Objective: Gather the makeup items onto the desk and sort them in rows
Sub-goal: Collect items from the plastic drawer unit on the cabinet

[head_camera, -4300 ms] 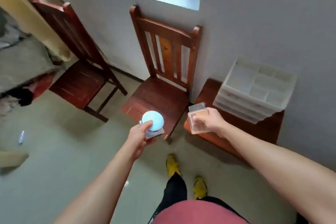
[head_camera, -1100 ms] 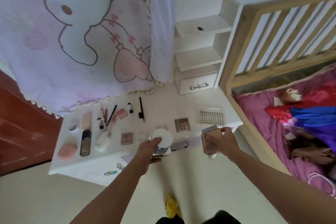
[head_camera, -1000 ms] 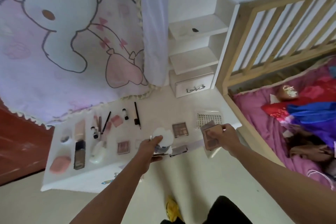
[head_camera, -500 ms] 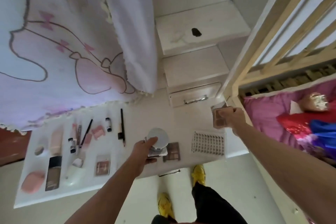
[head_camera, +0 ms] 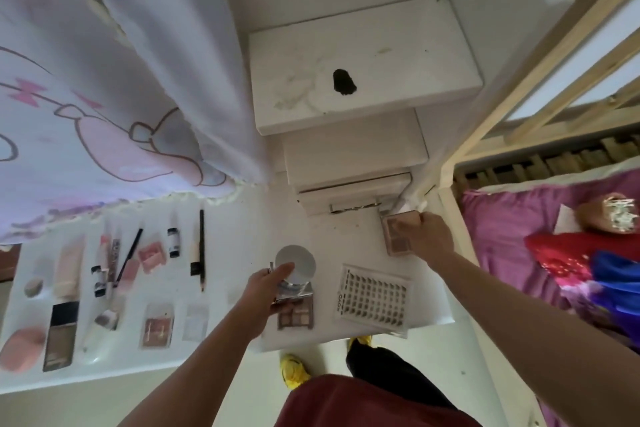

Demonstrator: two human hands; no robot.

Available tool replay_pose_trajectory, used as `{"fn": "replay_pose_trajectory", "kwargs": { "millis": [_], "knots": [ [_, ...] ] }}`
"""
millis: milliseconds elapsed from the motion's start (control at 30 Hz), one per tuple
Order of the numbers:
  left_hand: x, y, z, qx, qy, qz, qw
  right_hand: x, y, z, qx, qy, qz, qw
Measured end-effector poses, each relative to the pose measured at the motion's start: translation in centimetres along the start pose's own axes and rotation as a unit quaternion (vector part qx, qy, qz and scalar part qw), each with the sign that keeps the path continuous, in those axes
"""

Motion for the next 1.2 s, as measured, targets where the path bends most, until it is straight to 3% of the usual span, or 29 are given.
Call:
{"fn": "replay_pose_trajectory", "kwargs": {
  "millis": [167, 333, 467, 600, 700, 800, 867, 967, 1200],
  "knots": [
    [-0.2, 0.4, -0.6, -0.006, 0.043, -0.012, 0.999, -2.0, 1.2, 1.7, -0.029, 0.013, -0.045, 0.999],
    [-1.1, 1.2, -2.0, 0.0, 0.05, -0.008, 0.999, -2.9, 0.5, 6.0, -0.109, -0.011, -0.017, 0.994],
    [-2.4, 2.0, -3.6, 0.005, 0.059, -0.01, 0.998, -3.9, 0.6, 7.5, -0.093, 0.14, -0.107, 0.98],
    [-3.8, 2.4, -4.6, -0.003, 0.066, -0.013, 0.998, -4.4, 1.5, 7.4, -0.092, 0.319, -0.18, 0.926],
    [-4.2, 2.6, -4.6, -0.017, 0.066, -0.001, 0.998, -5.1, 3.3, 6.8, -0.064, 0.361, -0.226, 0.903],
    [-4.0, 2.9, -4.4, -0.031, 0.063, 0.012, 0.997, -6.0, 5.8, 8.0, -0.106, 0.257, -0.251, 0.927],
    [-4.0, 3.0, -4.4, -0.038, 0.062, 0.019, 0.997, -6.5, 7.6, 9.8, -0.248, 0.119, -0.158, 0.949],
    [-4.2, 3.0, -4.4, -0.042, 0.066, 0.033, 0.996, -7.1, 10.1, 11.5, -0.427, -0.015, 0.007, 0.904],
    [-5.4, 3.1, -5.3, -0.057, 0.103, 0.027, 0.993, -6.6, 10.8, 12.7, -0.475, -0.075, 0.063, 0.875]
  ]
}}
Point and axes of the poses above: each hand's wrist, its own y-axis away from the middle knuckle, its own z-axis out of the palm, x = y × z, the point moved 1 cm from there along -y, towards the middle knuckle, and after that the axes turned 7 degrees about -y, right-handed, at the moved point
